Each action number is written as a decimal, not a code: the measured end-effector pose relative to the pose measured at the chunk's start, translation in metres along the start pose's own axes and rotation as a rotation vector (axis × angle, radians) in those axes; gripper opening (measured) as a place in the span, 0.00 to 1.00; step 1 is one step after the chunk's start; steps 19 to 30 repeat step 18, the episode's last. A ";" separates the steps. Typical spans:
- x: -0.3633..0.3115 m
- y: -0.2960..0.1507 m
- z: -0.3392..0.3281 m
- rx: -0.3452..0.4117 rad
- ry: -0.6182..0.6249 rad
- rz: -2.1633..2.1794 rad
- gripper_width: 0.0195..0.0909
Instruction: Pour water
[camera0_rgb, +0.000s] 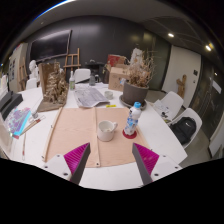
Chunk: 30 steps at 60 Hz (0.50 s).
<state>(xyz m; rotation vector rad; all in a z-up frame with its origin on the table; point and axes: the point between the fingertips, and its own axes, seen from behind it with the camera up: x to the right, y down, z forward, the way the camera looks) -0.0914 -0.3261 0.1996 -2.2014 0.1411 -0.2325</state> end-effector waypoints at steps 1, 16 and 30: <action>-0.002 0.001 -0.001 -0.004 -0.002 0.002 0.92; -0.016 0.011 -0.009 -0.029 0.005 -0.019 0.92; -0.017 0.011 -0.009 -0.027 0.006 -0.024 0.92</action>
